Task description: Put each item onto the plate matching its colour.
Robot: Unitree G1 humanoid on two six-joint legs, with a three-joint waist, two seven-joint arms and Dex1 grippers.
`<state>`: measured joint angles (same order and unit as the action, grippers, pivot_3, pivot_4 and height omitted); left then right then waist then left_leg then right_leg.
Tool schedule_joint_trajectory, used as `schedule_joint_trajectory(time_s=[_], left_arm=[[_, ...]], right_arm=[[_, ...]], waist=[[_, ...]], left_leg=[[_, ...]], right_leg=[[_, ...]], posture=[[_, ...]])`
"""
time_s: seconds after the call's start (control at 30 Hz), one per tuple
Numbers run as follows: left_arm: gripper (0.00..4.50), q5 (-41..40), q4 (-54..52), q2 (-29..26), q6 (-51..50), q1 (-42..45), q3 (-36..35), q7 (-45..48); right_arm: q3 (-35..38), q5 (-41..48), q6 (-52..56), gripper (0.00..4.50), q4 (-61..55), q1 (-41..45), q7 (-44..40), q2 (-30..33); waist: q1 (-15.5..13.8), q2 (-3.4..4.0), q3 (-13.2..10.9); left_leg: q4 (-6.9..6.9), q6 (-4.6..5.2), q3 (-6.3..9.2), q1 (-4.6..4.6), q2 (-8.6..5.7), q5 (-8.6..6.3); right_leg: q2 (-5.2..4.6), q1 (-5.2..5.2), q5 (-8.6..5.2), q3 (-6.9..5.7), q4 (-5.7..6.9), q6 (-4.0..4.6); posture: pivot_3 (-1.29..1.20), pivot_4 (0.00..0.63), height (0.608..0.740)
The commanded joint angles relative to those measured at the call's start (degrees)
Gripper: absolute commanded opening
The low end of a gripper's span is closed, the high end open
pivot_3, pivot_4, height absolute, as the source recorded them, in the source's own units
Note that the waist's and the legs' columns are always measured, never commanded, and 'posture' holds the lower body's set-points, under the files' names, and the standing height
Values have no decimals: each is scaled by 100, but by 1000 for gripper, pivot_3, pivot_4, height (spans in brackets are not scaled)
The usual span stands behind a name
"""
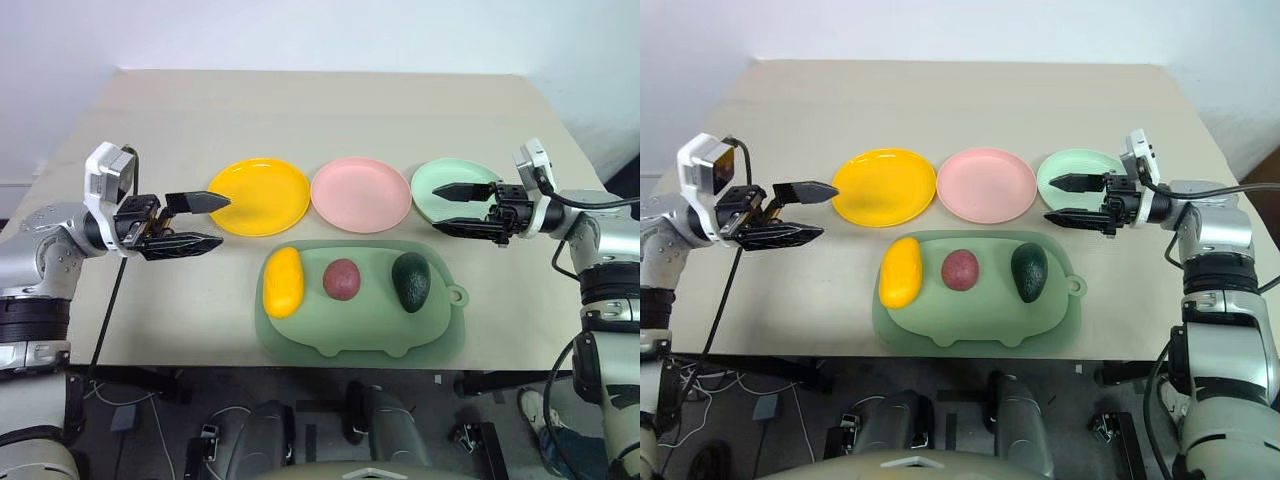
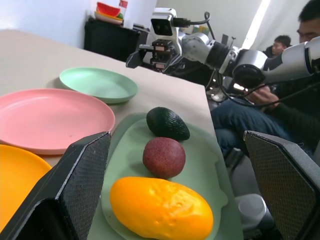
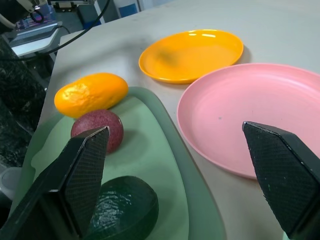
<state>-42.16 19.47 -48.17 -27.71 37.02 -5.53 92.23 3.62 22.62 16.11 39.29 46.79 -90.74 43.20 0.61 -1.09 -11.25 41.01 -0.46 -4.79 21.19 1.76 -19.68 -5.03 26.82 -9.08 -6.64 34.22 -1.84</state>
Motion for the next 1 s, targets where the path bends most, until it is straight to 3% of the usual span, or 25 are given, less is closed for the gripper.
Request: schedule_joint_trajectory(time_s=[0.03,0.37,0.57,0.7,0.77,1.0], left_arm=[[4470,31,71,21,161,223,27,27],[4470,-70,178,-5,292,240,234,27],[4470,-32,375,-26,292,494,392,27],[4470,-39,436,-12,329,490,419,27],[4470,-53,425,-10,329,463,434,27],[4470,-59,409,67,316,353,443,27]], right_arm=[[209,-7,-137,4500,71,93,100,106],[85,-104,731,4500,345,443,310,158],[14,-127,1336,4500,-297,206,443,257],[389,-441,2595,4500,-1159,74,2689,184],[580,-344,3545,4500,-1669,26,3380,116],[1512,556,6415,4500,-3657,-415,4435,-87]], waist=[[3,0,0],[6,0,0],[-14,0,0],[2,1,0],[1,1,1],[-10,1,1]], left_leg=[[0,0,-1,0,0,0],[0,0,-1,1,1,0],[4,1,3,8,0,0],[4,0,2,9,1,0],[3,-1,2,13,2,1],[3,1,1,19,1,0]], right_leg=[[0,0,0,0,0,0],[0,2,0,1,0,0],[-2,2,1,-2,1,-1],[-2,4,2,-1,6,-3],[-2,10,2,-1,10,-2],[-2,16,2,0,5,-2]], posture=[[0,150,740],[0,150,740],[0,150,740],[0,150,740],[0,150,740],[0,150,740]])
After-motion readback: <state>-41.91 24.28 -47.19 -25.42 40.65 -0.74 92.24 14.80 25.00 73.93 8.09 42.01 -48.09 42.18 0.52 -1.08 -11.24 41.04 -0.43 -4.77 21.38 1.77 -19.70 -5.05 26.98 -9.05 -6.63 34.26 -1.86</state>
